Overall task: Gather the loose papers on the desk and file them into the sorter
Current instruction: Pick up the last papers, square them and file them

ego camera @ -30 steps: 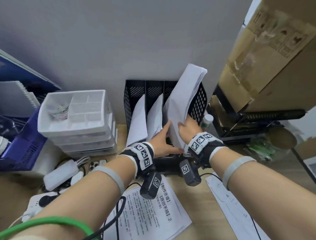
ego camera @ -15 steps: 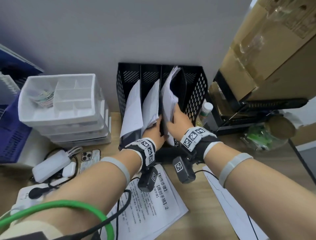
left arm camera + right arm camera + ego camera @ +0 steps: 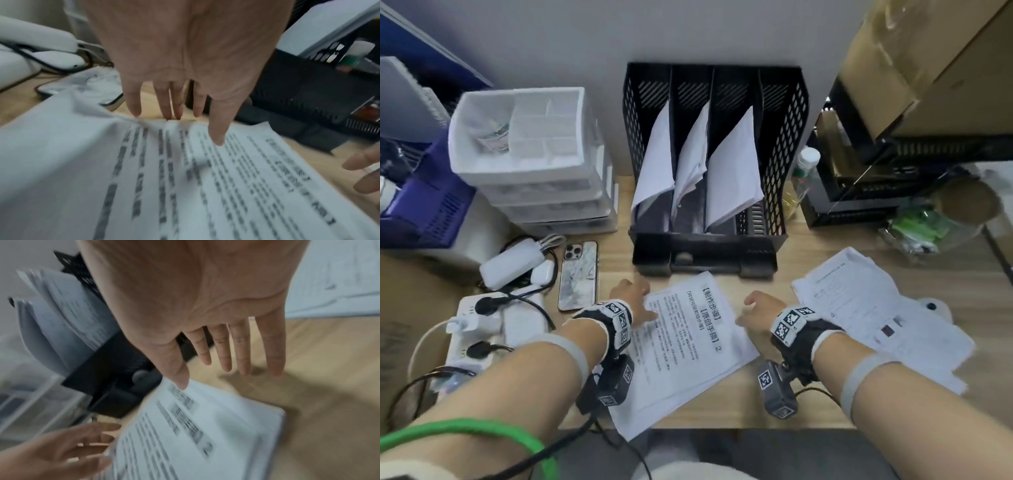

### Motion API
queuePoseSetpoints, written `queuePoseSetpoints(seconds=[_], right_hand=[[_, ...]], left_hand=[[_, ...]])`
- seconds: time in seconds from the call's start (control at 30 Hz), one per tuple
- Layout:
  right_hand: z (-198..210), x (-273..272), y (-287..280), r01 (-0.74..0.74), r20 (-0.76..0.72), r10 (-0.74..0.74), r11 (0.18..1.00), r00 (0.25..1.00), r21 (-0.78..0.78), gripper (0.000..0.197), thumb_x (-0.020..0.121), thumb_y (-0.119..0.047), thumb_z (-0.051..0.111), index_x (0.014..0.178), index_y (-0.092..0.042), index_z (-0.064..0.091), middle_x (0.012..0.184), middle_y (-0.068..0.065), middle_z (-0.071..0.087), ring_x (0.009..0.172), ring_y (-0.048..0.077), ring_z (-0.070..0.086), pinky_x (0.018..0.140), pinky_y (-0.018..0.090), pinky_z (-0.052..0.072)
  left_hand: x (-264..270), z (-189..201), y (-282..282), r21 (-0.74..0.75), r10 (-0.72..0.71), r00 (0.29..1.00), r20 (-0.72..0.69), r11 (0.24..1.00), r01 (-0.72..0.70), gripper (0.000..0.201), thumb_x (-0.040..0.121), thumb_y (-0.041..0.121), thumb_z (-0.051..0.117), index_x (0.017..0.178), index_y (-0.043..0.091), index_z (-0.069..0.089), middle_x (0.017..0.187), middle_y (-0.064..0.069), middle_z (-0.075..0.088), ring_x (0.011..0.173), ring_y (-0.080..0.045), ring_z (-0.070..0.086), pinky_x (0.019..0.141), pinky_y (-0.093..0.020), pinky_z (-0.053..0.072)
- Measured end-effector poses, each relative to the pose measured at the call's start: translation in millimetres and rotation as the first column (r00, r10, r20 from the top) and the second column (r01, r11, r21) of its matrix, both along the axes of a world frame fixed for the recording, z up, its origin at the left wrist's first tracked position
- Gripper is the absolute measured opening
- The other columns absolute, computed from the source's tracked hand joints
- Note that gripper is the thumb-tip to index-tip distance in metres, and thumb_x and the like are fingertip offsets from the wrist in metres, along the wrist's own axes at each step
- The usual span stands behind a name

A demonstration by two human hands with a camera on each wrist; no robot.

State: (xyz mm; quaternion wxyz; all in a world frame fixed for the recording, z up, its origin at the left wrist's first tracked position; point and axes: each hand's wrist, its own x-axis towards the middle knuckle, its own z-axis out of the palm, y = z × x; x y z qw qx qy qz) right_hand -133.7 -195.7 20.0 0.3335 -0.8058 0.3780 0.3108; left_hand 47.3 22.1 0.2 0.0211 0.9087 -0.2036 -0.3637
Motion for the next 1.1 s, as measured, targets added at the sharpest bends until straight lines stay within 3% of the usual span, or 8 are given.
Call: queuePoseSetpoints(seconds=[0.13,0.4,0.57,0.67,0.73,0.8,0.97,1.1], right_hand=[[-22.0,-22.4,27.2,-0.053,-0.009,0.053,0.999,0.999,-0.001,0.069,0.075,-0.047,0.071,0.128,-0.014,0.041,0.12,0.008,0.06,0.107,0.028,0.06,0.09,0.035,0.049],[-2.5,-33.4,30.3,-0.009,0.191,-0.021,0.988,0.981,0.155,0.035,0.087,-0.014,0.063,0.121,-0.018,0.066,0.117,-0.002,0.067,0.101,0.019,0.061,0.08,0.025,0.047],[40.4,-43.2,-12.9,0.083,0.408,-0.076,0.997,0.91,0.0,0.028,0.086,-0.015,0.064,0.111,-0.023,0.072,0.108,-0.004,0.07,0.101,0.018,0.061,0.084,0.029,0.048],[55.9,-67.8,-56.8,0.366,0.592,-0.322,0.93,0.739,0.049,0.016,0.085,-0.016,0.068,0.099,-0.018,0.074,0.094,-0.001,0.069,0.092,0.017,0.061,0.074,0.021,0.048],[53.9,-93.3,-80.8,0.592,0.616,-0.59,0.77,0.522,0.238,0.022,0.083,-0.022,0.073,0.104,-0.017,0.07,0.096,0.006,0.067,0.092,0.024,0.065,0.086,0.034,0.057],[46.8,-122.1,-94.5,0.698,0.466,-0.772,0.613,0.431,0.37,0.039,0.083,-0.03,0.074,0.117,-0.014,0.062,0.105,0.012,0.066,0.096,0.028,0.066,0.093,0.046,0.055],[17.6,-209.7,-113.3,0.737,0.363,-0.674,0.673,0.643,-0.057,0.037,0.085,-0.034,0.069,0.119,-0.023,0.062,0.129,0.009,0.061,0.117,0.029,0.059,0.103,0.039,0.045],[2.0,-245.4,-107.5,0.611,0.178,-0.589,0.782,0.788,-0.121,0.041,0.098,-0.02,0.046,0.138,-0.015,0.053,0.145,0.011,0.052,0.134,0.03,0.047,0.111,0.033,0.035]], left_hand=[[-25.7,-11.5,11.2,0.053,-0.042,0.992,0.116,0.998,0.036,0.074,0.074,0.043,0.083,0.134,0.026,0.043,0.133,-0.012,0.046,0.125,-0.034,0.045,0.103,-0.047,0.044],[-59.2,-8.8,-1.8,0.023,-0.026,0.992,0.121,0.999,0.023,0.077,0.068,0.053,0.083,0.128,0.029,0.04,0.129,-0.007,0.045,0.125,-0.03,0.043,0.097,-0.049,0.043],[-55.7,8.3,-32.0,-0.384,0.148,0.956,-0.254,0.892,-0.24,0.047,0.074,0.041,0.084,0.112,0.019,0.067,0.109,0.001,0.073,0.098,-0.021,0.07,0.095,-0.045,0.055],[-63.4,17.8,-60.3,-0.447,0.132,0.872,-0.471,0.817,-0.365,0.025,0.081,0.033,0.079,0.103,0.021,0.076,0.1,-0.001,0.08,0.092,-0.023,0.076,0.095,-0.049,0.057],[-76.2,17.8,-83.2,-0.446,0.137,0.833,-0.536,0.792,-0.418,0.014,0.085,0.031,0.075,0.097,0.023,0.075,0.096,-0.001,0.081,0.092,-0.026,0.077,0.094,-0.05,0.057],[-88.6,10.6,-106.2,-0.457,0.143,0.791,-0.595,0.75,-0.479,0.017,0.086,0.031,0.072,0.101,0.023,0.074,0.101,-0.003,0.08,0.097,-0.027,0.076,0.096,-0.052,0.056],[-129.8,0.7,-159.9,-0.456,0.224,0.752,-0.619,0.677,-0.577,0.015,0.089,0.029,0.067,0.102,0.023,0.071,0.111,-0.005,0.077,0.102,-0.03,0.073,0.099,-0.053,0.053],[-161.9,-2.7,-188.2,-0.347,0.226,0.812,-0.538,0.819,-0.458,0.046,0.088,0.042,0.062,0.118,0.006,0.063,0.112,-0.007,0.07,0.096,-0.027,0.068,0.086,-0.034,0.056]])
